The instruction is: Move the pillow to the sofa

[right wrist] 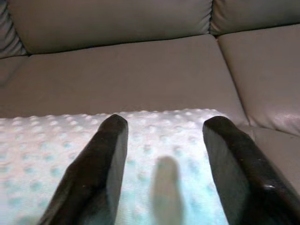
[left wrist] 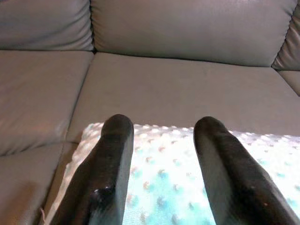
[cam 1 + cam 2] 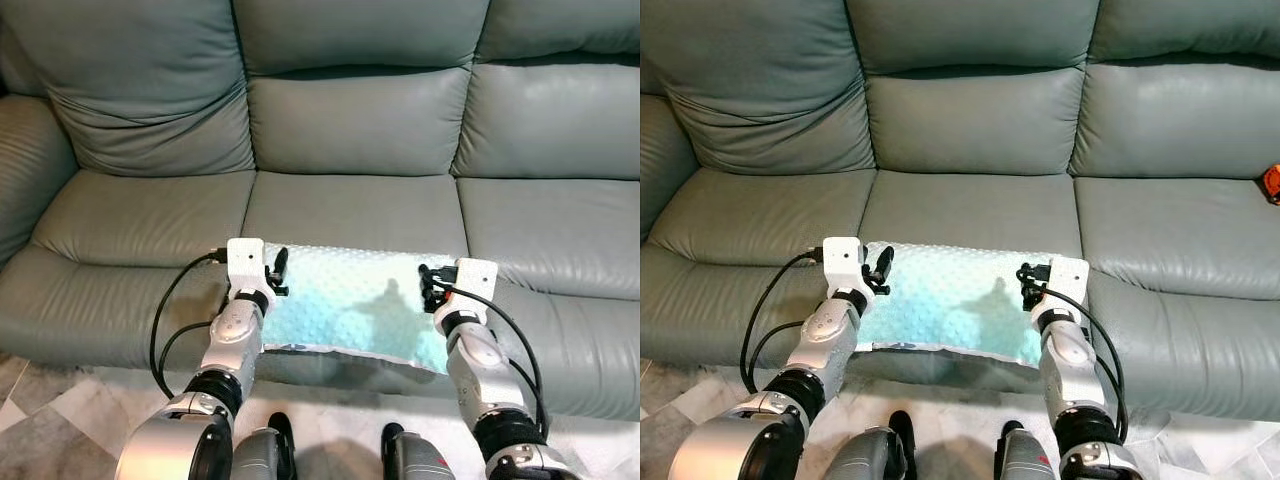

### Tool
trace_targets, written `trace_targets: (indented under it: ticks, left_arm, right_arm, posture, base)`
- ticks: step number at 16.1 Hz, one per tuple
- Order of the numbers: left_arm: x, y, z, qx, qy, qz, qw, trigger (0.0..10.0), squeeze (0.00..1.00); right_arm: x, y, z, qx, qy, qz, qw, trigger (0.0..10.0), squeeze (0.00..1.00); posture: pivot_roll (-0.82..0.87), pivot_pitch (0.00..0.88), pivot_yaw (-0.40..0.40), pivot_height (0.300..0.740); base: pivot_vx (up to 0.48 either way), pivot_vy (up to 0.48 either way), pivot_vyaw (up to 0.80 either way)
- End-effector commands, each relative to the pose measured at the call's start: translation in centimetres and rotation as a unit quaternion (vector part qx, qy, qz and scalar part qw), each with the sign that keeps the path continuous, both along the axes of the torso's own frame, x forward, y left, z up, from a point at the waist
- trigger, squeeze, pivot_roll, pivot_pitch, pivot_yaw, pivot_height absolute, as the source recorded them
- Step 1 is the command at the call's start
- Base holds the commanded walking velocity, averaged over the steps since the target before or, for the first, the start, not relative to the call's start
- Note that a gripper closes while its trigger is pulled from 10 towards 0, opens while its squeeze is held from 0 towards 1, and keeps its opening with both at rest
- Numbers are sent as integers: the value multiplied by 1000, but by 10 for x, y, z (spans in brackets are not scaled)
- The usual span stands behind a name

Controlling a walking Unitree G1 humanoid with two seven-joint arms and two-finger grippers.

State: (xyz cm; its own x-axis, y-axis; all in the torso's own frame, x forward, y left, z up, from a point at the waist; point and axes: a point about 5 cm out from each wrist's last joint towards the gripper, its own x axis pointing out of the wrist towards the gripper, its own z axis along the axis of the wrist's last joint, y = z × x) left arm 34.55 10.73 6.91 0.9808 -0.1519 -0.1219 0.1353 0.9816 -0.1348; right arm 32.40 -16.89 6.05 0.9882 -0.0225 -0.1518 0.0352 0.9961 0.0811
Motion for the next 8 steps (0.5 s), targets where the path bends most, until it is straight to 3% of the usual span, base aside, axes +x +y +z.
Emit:
trace_targets:
  ticks: [1, 4, 8]
  left_arm:
    - [-2, 5, -5, -5, 14, -2, 1000, 10000, 1000]
    - [-10, 21, -20, 15, 62, -20, 998, 10000, 1000]
    - [-41, 55, -46, 49, 126, -69, 988, 10000, 1000]
  right_arm:
    - [-5, 5, -5, -3, 14, 15, 1000, 10000, 1000]
    - [-16, 12, -11, -18, 59, 47, 997, 10000, 1000]
    - [-47, 12, -11, -14, 102, 77, 992, 10000, 1000]
  posture:
    - [-56, 308, 107, 740]
    - [-48, 303, 106, 740]
    - [-52, 295, 103, 740]
  base:
    - [0, 0, 0]
    - [0, 0, 0]
    - [0, 0, 0]
